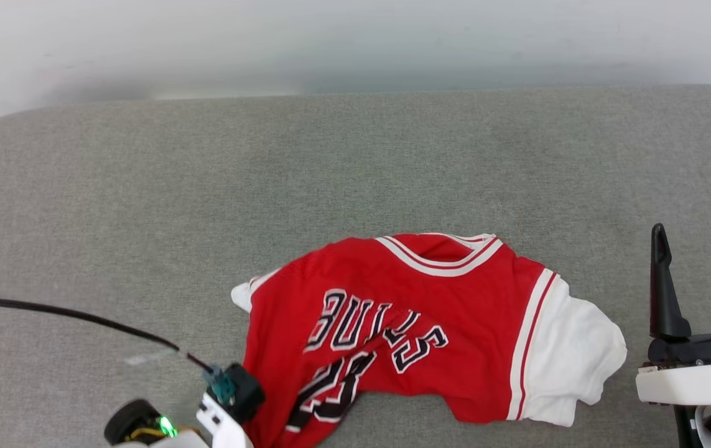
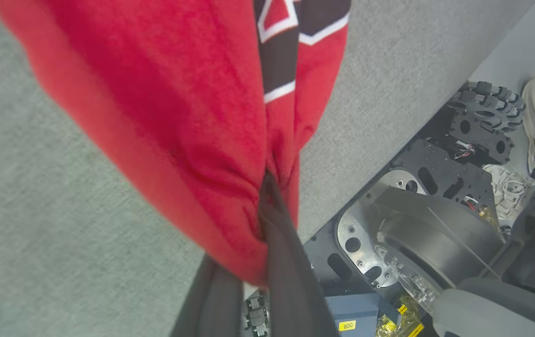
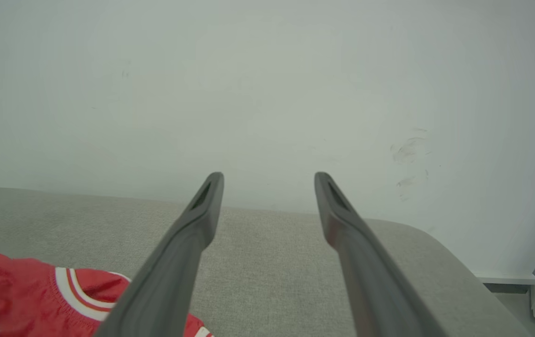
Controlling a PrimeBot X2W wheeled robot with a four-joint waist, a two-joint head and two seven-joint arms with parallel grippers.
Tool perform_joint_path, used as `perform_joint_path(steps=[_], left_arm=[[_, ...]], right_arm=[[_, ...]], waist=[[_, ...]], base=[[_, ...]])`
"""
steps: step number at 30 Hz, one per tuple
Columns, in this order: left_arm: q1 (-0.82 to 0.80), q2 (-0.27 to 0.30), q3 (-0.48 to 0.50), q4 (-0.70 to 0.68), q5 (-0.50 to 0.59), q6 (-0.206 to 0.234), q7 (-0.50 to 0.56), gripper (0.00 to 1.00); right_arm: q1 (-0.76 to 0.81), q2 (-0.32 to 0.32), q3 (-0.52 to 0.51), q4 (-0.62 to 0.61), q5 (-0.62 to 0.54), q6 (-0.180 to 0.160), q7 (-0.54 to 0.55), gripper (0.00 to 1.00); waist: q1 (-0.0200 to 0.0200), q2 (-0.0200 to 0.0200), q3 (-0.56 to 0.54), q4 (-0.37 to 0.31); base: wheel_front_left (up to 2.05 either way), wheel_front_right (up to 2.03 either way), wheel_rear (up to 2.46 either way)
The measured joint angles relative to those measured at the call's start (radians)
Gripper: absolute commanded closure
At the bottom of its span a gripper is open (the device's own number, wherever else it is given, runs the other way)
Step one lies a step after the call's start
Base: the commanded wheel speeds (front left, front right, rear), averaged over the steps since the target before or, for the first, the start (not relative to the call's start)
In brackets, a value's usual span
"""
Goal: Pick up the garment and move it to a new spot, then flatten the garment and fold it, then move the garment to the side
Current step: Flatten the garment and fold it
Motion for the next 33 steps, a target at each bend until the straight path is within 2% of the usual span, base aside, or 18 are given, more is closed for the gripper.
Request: perform_joint_path(steps=[6, 7, 8, 12, 19, 22, 27, 33], left_arm=[[0.105, -0.045, -0.013, 0.026, -0.023, 0.004, -0.001, 1.00], [0.110, -0.049, -0.015, 0.039, -0.019, 0.003, -0.008, 0.92], [0.109, -0.050, -0.014, 0.049, -0.012, 0.003, -0.019, 0.00], [0.080, -0.029, 0.020, 0.057, 0.010, 0.005, -0.046, 0.00], [-0.038, 0.087, 0.125, -0.041, -0.008, 0.015, -0.033, 0.00], [-0.104, 0.124, 0.162, -0.043, 0.001, 0.011, -0.008, 0.00], [-0.224, 0.122, 0.212, 0.021, 0.013, -0.018, 0.024, 0.00], [-0.337, 0.063, 0.205, 0.131, 0.015, -0.085, 0.132, 0.00]], right_arm=[[0.004, -0.002, 0.002, 0.006, 0.000, 0.000, 0.000, 0.00], [0.005, -0.002, 0.001, 0.006, 0.000, 0.000, 0.000, 0.00], [0.006, -0.002, -0.001, 0.006, 0.000, 0.000, 0.000, 0.00], [0.026, -0.003, -0.015, 0.009, 0.000, 0.000, 0.000, 0.00], [0.030, -0.003, -0.017, 0.011, 0.000, 0.000, 0.000, 0.00], [0.030, -0.002, -0.013, 0.010, 0.000, 0.000, 0.000, 0.00], [0.023, -0.001, -0.001, 0.008, 0.002, 0.000, 0.000, 0.00], [-0.005, -0.004, 0.001, 0.004, 0.003, 0.000, 0.000, 0.00]], waist=[[0.0000, 0.0000, -0.003, 0.009], [0.0000, 0.0000, -0.005, 0.010], [0.0000, 0.0000, -0.007, 0.012], [0.0000, 0.0000, -0.020, 0.024], [0.0000, 0.0000, -0.039, 0.036], [0.0000, 0.0000, -0.035, 0.034], [0.0000, 0.0000, -0.012, 0.024], [0.0000, 0.0000, 0.029, 0.000]], base=[[0.00, 0.00, 0.00], [0.00, 0.00, 0.00], [0.00, 0.00, 0.00], [0.00, 0.00, 0.00], [0.00, 0.00, 0.00], [0.00, 0.00, 0.00], [0.00, 0.00, 0.00], [0.00, 0.00, 0.00]])
